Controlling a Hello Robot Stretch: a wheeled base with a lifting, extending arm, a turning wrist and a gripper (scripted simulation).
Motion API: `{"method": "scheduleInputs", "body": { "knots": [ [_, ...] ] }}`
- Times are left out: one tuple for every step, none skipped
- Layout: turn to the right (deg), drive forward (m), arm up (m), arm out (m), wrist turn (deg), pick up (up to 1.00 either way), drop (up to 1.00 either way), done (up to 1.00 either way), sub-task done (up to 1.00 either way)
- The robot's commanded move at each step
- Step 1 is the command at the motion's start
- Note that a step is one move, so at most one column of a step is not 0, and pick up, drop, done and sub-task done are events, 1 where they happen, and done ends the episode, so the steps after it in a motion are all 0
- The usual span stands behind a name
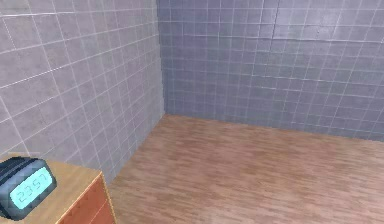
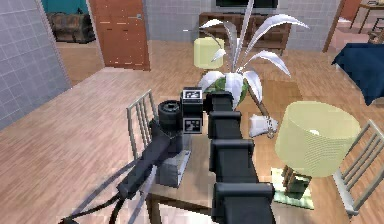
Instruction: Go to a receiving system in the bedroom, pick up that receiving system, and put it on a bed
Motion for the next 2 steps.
{"method": "scheduleInputs", "body": {
  "knots": [
    [0.0, 0.0, 0.0, 0.0, 45.0, 0.0, 0.0, 0.0, 0.0],
    [0.0, 0.0, 0.0, 0.0, 45.0, 0.0, 0.0, 0.0, 0.0]
  ]
}}
